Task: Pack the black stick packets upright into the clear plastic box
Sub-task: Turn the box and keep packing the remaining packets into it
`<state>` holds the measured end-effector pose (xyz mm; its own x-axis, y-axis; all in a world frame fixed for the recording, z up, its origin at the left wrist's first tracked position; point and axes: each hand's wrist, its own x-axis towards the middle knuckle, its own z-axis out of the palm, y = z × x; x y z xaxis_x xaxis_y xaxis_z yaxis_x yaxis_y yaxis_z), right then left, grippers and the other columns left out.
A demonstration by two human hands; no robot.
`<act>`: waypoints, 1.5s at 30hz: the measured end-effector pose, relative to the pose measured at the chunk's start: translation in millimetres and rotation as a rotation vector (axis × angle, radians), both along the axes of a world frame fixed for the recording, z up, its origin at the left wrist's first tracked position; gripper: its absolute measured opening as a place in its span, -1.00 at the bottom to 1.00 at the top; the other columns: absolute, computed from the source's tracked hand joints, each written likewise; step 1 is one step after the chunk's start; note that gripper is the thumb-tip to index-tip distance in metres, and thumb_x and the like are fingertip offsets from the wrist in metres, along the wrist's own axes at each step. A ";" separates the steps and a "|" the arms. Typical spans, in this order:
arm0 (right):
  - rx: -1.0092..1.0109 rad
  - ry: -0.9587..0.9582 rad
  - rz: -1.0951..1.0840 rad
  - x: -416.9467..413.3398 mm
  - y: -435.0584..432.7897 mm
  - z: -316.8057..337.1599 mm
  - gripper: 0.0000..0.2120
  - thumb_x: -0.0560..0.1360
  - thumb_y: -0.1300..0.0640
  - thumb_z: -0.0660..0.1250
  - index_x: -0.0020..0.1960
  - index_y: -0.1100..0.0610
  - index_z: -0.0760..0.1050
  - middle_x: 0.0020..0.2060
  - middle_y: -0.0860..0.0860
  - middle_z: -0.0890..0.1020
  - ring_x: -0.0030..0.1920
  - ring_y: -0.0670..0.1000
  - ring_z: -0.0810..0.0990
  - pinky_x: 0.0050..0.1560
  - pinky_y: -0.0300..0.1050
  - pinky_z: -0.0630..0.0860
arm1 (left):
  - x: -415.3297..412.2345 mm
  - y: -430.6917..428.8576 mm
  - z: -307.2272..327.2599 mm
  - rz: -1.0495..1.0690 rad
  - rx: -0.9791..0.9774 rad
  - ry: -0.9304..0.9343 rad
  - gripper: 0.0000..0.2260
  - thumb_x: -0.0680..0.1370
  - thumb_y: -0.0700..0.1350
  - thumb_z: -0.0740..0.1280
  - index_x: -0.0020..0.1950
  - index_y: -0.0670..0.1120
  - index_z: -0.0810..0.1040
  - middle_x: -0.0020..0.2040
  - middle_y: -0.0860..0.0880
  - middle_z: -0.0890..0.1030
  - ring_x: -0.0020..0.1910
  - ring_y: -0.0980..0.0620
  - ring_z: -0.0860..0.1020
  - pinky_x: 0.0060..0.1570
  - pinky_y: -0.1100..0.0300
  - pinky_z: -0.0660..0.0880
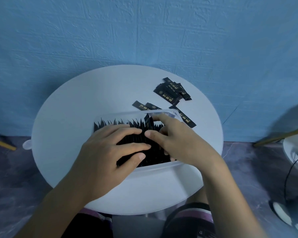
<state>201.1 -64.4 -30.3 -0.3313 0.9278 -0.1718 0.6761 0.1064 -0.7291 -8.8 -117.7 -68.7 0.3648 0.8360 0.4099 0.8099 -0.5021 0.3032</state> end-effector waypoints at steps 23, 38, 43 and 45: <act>-0.068 0.045 0.095 4.7 3.3 1.0 -0.71 0.66 0.03 0.20 0.36 0.00 0.47 -0.27 0.06 0.63 -0.37 -0.03 0.63 -0.23 -0.06 0.68 | -0.9 0.7 3.5 -0.022 -0.034 0.104 -0.59 0.67 0.28 0.03 0.35 0.27 0.58 0.37 0.17 0.50 0.33 0.04 0.46 0.28 0.01 0.40; 0.040 -0.134 -0.053 -2.2 2.8 1.3 -0.88 0.59 0.02 0.32 -0.10 0.04 0.50 -0.32 -0.05 0.61 -0.36 0.00 0.64 -0.22 -0.07 0.62 | -0.3 1.0 2.0 -0.013 -0.010 0.081 -0.56 0.66 0.32 0.02 0.31 0.27 0.61 0.35 0.17 0.53 0.33 0.05 0.47 0.25 0.10 0.35; -0.001 -0.121 -0.005 3.3 1.0 6.1 -0.82 0.61 0.01 0.30 -0.14 0.03 0.51 -0.44 -0.07 0.60 -0.38 0.01 0.63 -0.15 -0.02 0.64 | -0.2 1.0 1.6 -0.009 -0.018 0.072 -0.57 0.66 0.32 0.03 0.31 0.29 0.60 0.35 0.19 0.52 0.33 0.06 0.46 0.25 0.09 0.36; -0.013 -0.133 0.013 5.5 0.0 8.7 -0.81 0.61 0.00 0.29 -0.14 0.04 0.51 -0.46 -0.09 0.60 -0.40 -0.02 0.61 -0.12 0.00 0.64 | -0.2 1.2 1.5 -0.005 -0.018 0.074 -0.58 0.66 0.32 0.03 0.31 0.30 0.60 0.36 0.19 0.52 0.33 0.05 0.46 0.25 0.09 0.36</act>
